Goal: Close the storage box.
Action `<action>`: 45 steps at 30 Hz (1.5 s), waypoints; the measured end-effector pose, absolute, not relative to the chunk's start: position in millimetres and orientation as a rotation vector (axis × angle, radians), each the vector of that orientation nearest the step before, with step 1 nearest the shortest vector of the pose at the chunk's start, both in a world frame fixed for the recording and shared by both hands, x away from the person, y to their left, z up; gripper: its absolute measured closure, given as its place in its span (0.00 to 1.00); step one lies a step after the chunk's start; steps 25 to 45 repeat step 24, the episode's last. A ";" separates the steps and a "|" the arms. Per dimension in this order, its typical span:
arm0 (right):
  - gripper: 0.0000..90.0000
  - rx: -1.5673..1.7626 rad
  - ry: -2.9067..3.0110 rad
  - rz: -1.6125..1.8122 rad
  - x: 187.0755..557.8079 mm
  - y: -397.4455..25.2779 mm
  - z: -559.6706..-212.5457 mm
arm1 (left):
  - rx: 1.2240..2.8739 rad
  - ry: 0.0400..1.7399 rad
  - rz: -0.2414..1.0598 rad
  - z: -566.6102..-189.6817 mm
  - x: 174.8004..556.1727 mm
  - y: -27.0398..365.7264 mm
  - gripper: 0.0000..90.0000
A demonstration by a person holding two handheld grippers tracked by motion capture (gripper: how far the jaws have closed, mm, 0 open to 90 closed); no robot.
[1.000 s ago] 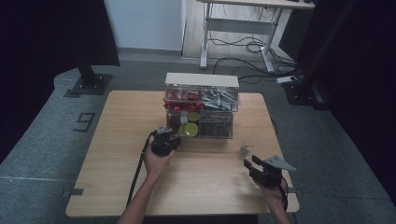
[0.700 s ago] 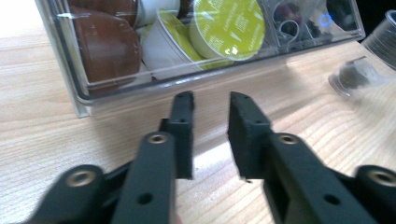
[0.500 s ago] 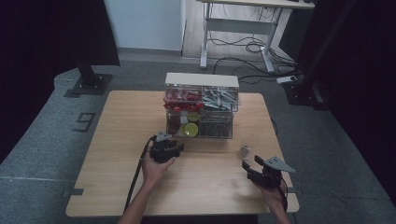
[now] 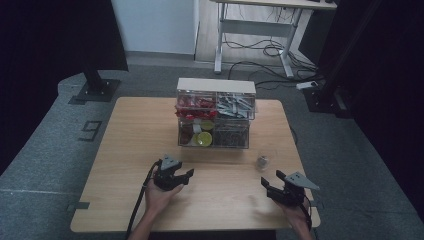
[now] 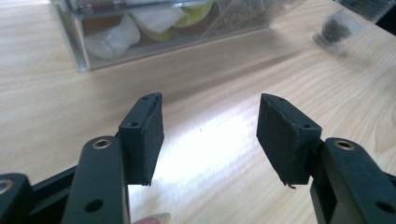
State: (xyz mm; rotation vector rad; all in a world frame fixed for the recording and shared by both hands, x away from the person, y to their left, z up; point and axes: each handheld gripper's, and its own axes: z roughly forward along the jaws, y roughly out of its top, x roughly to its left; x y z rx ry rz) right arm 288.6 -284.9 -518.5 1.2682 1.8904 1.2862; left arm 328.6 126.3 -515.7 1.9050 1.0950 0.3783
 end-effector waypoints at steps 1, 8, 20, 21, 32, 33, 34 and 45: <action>0.31 1.271 1.892 1.279 287.9 -286.1 -519.6 | 1.906 1.096 0.382 -517.2 325.2 127.4 0.45; 0.30 1.312 1.903 1.254 284.8 -297.7 -527.3 | 1.945 1.099 0.412 -531.2 308.2 135.3 0.43; 0.29 1.376 1.962 1.179 289.9 -307.3 -544.6 | 1.985 1.139 0.449 -543.2 303.5 142.9 0.42; 0.29 1.377 1.963 1.178 290.3 -307.5 -545.0 | 1.982 1.139 0.460 -542.3 304.3 143.6 0.42; 0.29 1.378 1.970 1.173 291.4 -307.5 -545.9 | 1.989 1.137 0.483 -541.9 307.0 143.2 0.40; 0.29 1.378 1.970 1.173 291.4 -307.5 -545.9 | 1.989 1.137 0.483 -541.9 307.0 143.2 0.40; 0.29 1.378 1.970 1.173 291.4 -307.5 -545.9 | 1.989 1.137 0.483 -541.9 307.0 143.2 0.40; 0.29 1.378 1.970 1.173 291.4 -307.5 -545.9 | 1.989 1.137 0.483 -541.9 307.0 143.2 0.40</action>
